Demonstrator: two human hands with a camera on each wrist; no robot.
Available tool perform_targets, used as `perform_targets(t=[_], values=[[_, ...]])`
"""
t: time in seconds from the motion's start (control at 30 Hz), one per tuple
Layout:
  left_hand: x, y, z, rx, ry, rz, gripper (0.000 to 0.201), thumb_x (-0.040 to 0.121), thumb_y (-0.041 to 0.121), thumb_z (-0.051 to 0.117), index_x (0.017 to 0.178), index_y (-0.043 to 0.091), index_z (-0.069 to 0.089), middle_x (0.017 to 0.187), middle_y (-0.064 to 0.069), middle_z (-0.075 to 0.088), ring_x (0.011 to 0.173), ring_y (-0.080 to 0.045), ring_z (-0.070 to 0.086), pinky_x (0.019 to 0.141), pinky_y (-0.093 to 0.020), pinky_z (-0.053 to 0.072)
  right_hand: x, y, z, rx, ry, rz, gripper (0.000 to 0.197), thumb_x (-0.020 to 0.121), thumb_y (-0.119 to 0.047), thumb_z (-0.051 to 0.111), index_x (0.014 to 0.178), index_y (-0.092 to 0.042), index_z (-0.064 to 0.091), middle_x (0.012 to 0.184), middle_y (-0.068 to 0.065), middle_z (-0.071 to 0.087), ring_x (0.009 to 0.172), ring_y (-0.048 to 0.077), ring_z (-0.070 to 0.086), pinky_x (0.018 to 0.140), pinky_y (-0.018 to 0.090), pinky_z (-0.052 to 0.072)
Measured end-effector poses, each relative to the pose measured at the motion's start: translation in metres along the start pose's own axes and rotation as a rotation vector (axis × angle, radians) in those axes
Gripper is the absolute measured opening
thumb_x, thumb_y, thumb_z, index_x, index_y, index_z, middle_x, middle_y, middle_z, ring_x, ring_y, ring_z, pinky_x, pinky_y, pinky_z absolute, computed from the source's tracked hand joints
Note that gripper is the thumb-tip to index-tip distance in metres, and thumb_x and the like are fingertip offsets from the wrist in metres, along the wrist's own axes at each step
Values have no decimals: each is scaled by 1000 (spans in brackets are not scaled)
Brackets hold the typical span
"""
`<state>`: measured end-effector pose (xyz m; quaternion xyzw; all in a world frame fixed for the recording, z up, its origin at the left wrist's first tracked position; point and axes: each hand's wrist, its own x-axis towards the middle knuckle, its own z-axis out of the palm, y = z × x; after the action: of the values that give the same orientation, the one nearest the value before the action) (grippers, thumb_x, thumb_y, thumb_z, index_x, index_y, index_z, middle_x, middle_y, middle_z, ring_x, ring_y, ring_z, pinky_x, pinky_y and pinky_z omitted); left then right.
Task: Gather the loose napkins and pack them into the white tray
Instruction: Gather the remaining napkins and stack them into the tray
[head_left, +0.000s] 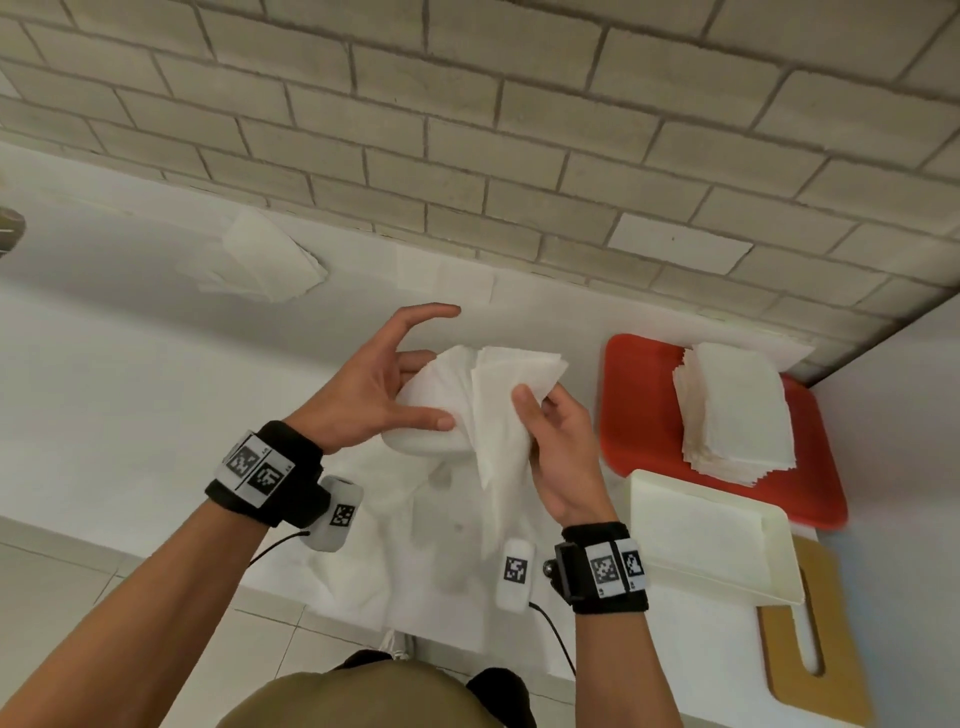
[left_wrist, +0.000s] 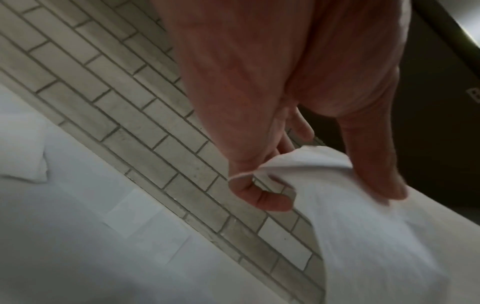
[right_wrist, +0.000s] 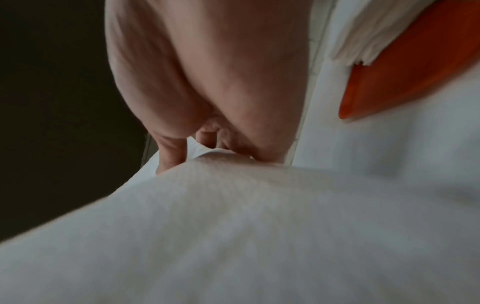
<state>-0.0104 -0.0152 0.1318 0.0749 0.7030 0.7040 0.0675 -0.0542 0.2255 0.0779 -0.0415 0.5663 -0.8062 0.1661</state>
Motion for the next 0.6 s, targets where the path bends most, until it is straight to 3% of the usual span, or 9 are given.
perform_targets(t=[0.07,0.13,0.2,0.3,0.4,0.47,0.53,0.6], values=[[5,1,11,-35,32,18,97,81,-11,84,154,33,38,115,-29,72,106,-43,70,94,-51,60,-8,-5,-11,124,17,31,37,104,-24,67,136,-3,67,138,20,72,135,38,65,118,54,48],[11,1,28,-3,124,56,91,80,-6,87,149,30,40,119,-23,72,113,-31,70,97,-43,57,-15,-13,-20,199,28,32,43,103,-25,66,140,-1,64,141,22,70,138,40,61,119,53,47],[18,-4,52,174,260,88,88,75,12,96,144,31,44,128,-5,70,125,-16,64,102,-34,50,-22,-21,-30,227,48,4,42,104,-23,64,140,-2,63,140,20,70,137,37,63,119,50,48],[24,-15,98,237,474,87,68,76,33,95,127,24,51,126,2,62,120,-17,60,94,-29,53,-34,-32,-47,199,83,-63,38,103,-23,64,137,-6,65,137,17,72,131,29,68,116,47,51],[28,-21,143,132,571,-43,46,90,40,81,122,20,55,129,-1,59,117,-21,63,83,-20,55,-44,-38,-68,109,128,-143,36,106,-22,65,138,-6,65,137,15,73,132,31,68,112,44,54],[29,-25,168,8,555,-111,48,91,49,75,127,24,54,138,-1,55,121,-20,65,86,-27,59,-50,-41,-82,51,157,-174,32,108,-20,64,137,-6,65,133,14,74,128,29,70,106,40,57],[31,-24,188,-272,510,-215,53,95,56,67,132,20,55,141,-5,60,118,-23,70,86,-37,61,-57,-43,-94,-1,182,-189,28,109,-20,64,135,-9,67,130,12,76,123,28,71,103,39,58],[34,-20,204,-539,449,-335,66,101,64,55,138,10,59,128,-9,67,109,-29,68,85,-42,57,-63,-46,-105,-43,211,-186,26,109,-21,65,133,-12,69,126,7,77,119,24,73,98,38,60]])
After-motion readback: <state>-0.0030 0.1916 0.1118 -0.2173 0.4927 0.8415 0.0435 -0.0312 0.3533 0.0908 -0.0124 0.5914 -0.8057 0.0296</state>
